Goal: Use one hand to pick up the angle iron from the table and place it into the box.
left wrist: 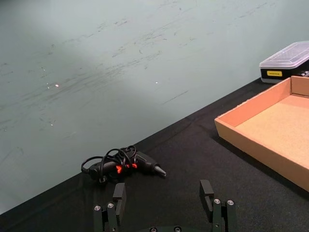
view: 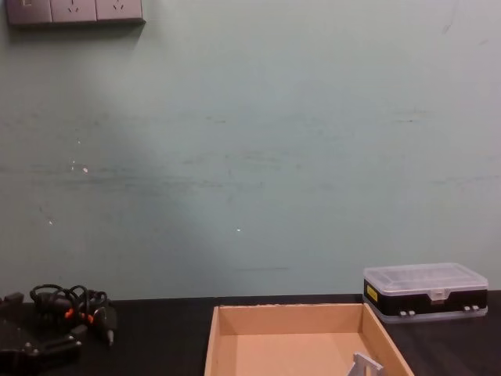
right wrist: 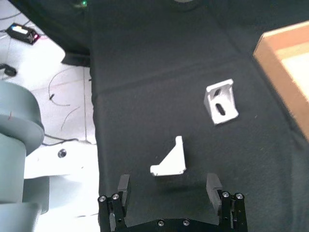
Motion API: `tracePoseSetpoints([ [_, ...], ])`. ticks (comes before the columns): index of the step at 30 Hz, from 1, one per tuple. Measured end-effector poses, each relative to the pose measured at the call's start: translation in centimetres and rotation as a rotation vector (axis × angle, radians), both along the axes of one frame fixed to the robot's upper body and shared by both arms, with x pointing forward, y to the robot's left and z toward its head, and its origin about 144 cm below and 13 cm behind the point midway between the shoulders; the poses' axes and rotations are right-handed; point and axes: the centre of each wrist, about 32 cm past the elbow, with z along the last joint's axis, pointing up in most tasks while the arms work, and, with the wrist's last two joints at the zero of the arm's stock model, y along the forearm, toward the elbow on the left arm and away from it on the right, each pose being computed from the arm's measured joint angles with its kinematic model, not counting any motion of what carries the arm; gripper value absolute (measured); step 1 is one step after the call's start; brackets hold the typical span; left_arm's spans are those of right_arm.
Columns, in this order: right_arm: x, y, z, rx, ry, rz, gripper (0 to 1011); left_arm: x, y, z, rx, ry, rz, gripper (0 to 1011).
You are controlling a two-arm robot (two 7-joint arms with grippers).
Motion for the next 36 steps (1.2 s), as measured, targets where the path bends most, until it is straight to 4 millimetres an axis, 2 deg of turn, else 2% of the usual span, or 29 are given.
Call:
tracePoseSetpoints([
  [17, 1.2, 1.7, -1.9, -0.012, 0.022, 0.029, 1002, 0.0, 0.0, 0.0, 0.000, 0.000, 0.000, 1000],
  [36, 2.1, 2.8, -2.5, -0.029, 0.030, 0.051, 1002, 0.0, 0.0, 0.0, 0.000, 0.000, 0.000, 1000],
])
